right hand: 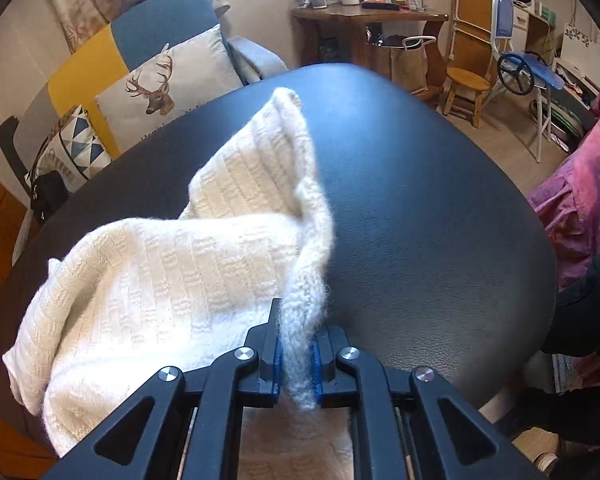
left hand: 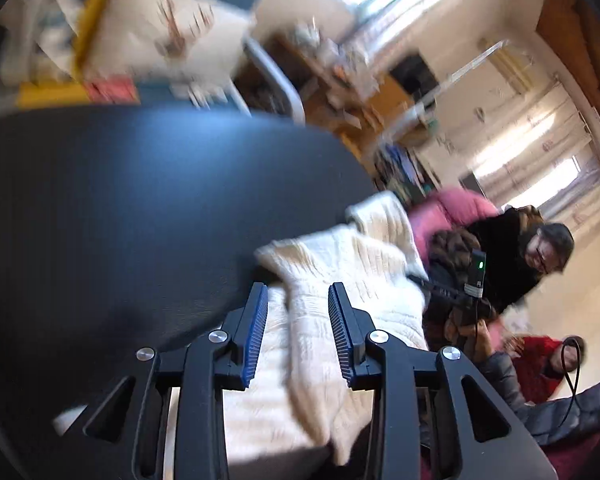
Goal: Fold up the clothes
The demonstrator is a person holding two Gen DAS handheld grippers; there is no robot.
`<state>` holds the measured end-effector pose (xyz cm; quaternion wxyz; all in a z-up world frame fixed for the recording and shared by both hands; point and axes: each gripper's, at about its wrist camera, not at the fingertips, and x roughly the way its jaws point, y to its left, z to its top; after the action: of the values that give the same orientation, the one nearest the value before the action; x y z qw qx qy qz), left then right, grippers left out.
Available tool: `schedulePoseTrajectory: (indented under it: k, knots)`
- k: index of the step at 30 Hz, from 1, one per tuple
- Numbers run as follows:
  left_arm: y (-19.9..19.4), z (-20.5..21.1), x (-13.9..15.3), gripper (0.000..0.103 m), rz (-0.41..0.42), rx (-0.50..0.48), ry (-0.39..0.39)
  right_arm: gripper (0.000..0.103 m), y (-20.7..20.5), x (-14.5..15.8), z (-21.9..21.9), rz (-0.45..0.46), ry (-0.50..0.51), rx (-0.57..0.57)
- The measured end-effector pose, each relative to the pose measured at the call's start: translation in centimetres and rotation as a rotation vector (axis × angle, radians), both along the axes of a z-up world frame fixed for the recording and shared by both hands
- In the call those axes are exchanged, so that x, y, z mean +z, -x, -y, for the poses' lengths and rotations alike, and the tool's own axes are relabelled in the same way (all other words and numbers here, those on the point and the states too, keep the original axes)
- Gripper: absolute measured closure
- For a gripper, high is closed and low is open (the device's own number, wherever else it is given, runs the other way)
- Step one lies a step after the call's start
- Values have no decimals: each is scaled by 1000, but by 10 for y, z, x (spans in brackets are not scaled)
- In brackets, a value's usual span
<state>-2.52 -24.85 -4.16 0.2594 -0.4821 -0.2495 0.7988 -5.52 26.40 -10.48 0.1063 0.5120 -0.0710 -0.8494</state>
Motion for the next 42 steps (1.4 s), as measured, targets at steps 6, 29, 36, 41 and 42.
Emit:
schedulePoseTrajectory:
  k: [6,29,36,41,42]
  knots:
    - [54,-50,-66,69,233,-90,-66,90,6,-3,18,27,14,-2]
    - [79,-69,-68,97,150,-40,-159,84,13,0,27,44,47,6]
    - [39,-7,41,98,-209,96,-161,92,1,34,58,-85,-21,151]
    - [-27,-14,88,98,-369,-63,-17,92,-3,34,75,-53,-94,225]
    - [-41,-18,89,98,-376,-99,13,92,-3,35,77,-43,-101,231]
